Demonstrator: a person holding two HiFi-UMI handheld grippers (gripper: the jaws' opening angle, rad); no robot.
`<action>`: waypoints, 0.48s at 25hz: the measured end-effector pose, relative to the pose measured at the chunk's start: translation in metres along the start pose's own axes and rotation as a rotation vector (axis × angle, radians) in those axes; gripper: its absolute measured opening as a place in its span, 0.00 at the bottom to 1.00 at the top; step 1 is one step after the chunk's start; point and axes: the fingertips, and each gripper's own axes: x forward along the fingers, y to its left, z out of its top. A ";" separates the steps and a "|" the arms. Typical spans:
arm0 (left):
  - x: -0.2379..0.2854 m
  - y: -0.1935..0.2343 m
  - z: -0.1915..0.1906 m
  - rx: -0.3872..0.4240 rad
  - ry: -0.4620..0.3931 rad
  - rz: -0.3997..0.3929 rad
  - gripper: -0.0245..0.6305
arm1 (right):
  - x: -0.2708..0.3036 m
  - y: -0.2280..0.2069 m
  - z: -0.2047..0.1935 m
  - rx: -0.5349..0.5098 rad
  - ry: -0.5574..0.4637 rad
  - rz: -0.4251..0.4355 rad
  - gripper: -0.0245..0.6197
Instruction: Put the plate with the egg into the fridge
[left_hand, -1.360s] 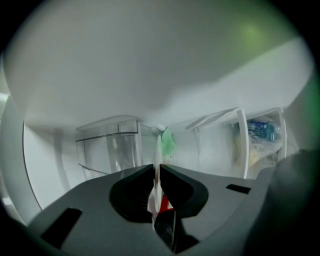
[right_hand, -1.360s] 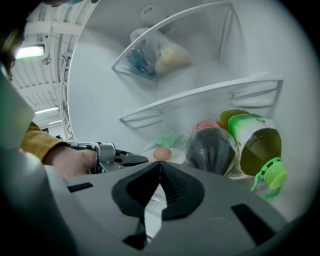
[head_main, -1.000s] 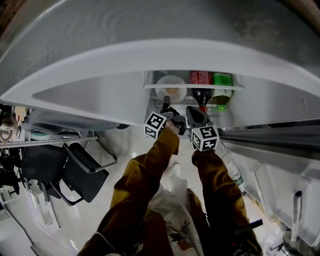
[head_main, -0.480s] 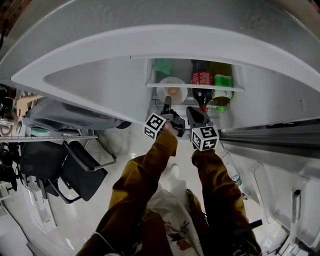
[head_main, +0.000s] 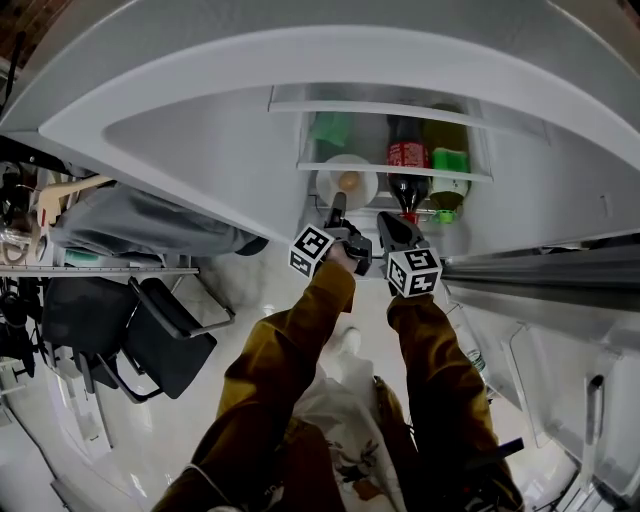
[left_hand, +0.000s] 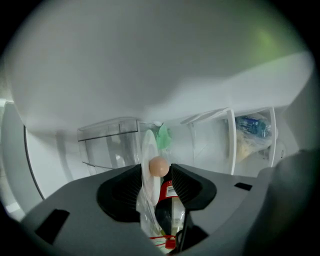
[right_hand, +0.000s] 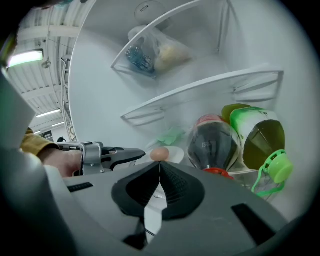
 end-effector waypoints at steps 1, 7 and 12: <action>-0.001 0.001 -0.001 -0.009 0.006 -0.006 0.29 | 0.000 0.000 -0.002 0.001 0.005 -0.001 0.05; -0.006 0.002 -0.003 -0.020 0.029 -0.019 0.29 | 0.003 0.007 -0.014 -0.005 0.042 0.017 0.05; -0.013 0.002 -0.003 -0.022 0.038 -0.033 0.29 | 0.004 0.009 -0.015 -0.001 0.037 0.014 0.05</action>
